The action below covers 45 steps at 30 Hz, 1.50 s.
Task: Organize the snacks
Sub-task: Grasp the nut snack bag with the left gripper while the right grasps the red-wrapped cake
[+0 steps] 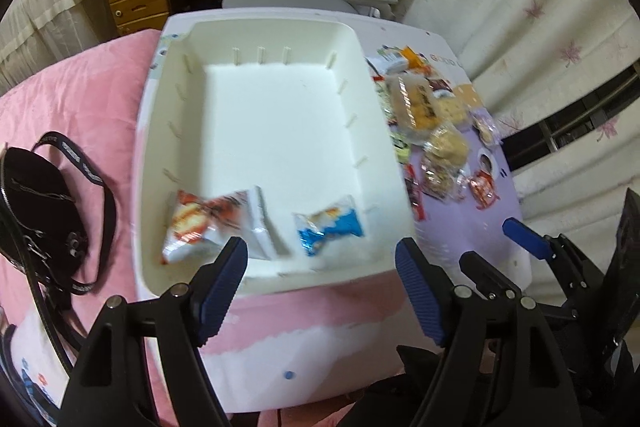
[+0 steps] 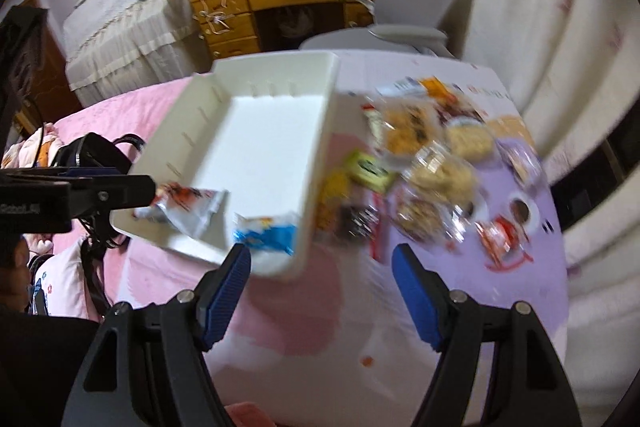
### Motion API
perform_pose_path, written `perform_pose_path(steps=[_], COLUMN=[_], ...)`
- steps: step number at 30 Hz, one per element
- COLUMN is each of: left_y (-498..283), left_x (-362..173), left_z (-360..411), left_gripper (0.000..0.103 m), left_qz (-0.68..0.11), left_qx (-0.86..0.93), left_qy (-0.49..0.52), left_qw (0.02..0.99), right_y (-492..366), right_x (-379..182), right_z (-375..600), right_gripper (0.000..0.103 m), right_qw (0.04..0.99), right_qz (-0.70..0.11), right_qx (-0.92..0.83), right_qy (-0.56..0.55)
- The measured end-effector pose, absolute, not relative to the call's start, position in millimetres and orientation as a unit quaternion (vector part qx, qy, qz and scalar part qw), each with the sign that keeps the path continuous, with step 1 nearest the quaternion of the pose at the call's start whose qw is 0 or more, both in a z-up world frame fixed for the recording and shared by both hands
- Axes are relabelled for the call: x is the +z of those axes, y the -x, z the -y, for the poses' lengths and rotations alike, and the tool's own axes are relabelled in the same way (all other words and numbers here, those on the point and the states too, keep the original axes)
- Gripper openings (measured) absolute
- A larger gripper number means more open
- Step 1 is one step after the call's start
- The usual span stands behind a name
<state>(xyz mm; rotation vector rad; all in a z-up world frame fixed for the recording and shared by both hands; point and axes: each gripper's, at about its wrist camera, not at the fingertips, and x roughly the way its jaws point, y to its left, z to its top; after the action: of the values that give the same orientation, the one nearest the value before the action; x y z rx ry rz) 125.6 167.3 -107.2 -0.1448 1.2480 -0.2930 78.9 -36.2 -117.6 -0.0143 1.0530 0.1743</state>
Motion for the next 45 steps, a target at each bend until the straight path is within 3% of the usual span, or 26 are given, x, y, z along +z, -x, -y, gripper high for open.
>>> perform_pose_path(steps=[11,26,45], left_y=[-115,-114,-181], left_x=[-103,-126,-202], left_z=[-92,2,63], left_gripper=[0.075,0.084,0.085], left_qz=[-0.582,-0.607,-0.659], left_qx=[-0.128,-0.076,0.055], left_qy=[0.074,0.104,0.126], left_qw=[0.800,0.784,0.739], right_y=[-71,-91,-132], right_x=[-135,-158,-205], right_z=[121,189,236], right_gripper=[0.074,0.074,0.074], right_qw=[0.832,0.805,0.838], right_qz=[-0.551,-0.575,-0.512], right_qx=[0.064,0.133,0.148], right_qy=[-0.015,0.064,0.113])
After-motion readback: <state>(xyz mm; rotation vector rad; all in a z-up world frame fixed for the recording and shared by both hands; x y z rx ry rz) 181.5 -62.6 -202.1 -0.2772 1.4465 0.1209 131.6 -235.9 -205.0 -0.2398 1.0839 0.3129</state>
